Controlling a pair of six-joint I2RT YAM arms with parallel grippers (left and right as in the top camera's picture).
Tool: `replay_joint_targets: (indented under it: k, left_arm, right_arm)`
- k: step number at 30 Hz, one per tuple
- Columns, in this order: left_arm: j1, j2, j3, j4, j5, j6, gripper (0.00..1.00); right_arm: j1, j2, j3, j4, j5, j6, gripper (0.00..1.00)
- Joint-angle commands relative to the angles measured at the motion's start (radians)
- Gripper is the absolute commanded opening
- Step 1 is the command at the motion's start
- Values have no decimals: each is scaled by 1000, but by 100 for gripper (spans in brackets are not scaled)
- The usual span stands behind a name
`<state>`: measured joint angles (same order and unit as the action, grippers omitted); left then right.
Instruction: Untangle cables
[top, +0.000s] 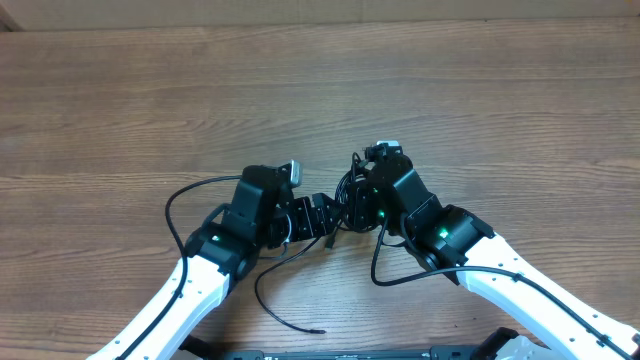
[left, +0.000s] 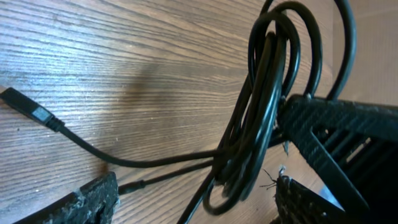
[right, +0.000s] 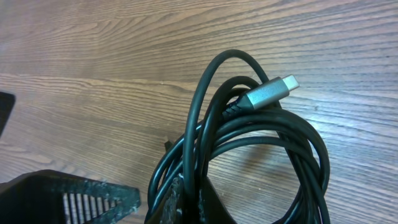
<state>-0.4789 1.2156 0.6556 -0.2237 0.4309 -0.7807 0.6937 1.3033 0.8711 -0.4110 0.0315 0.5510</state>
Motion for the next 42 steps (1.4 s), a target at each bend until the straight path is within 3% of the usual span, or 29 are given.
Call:
replay_joint_targets:
  k: [1,14,15,18,20,22,23,27,33,39,42]
  left_arm:
    - [-19,2,7,5,-78,-53,81]
    - [-66,2,7,5,-188,-85,71]
    - [-73,2,7,5,-201,-85,68]
    - [-85,2,7,1,-238,-84,45]
    - [-84,2,7,-8,-259,-84,23]
    - [-84,2,7,-25,-283,-85,7]
    - [-84,2,7,-37,-298,-89,4]
    - [-84,2,7,-87,-362,-101,5]
    - [-84,2,7,-109,-386,-111,4]
    - [-84,2,7,-109,-382,-100,4]
    - [-84,2,7,-99,-341,-16,4]
  right_arm:
    - [-4,-3,9,12,-18,26,4]
    - [-4,-3,9,26,-190,26,4]
    - [-4,-3,9,28,-200,26,4]
    - [-4,-4,9,31,-238,25,4]
    - [-4,-4,9,29,-261,24,4]
    - [-4,-6,9,29,-288,16,4]
    - [-4,-8,9,32,-315,2,4]
    - [-4,-37,9,62,-459,-79,4]
    - [-31,-128,10,96,-477,-81,4]
    - [-183,-166,9,26,-372,-8,4]
    - [-294,-164,9,-46,-351,0,4]
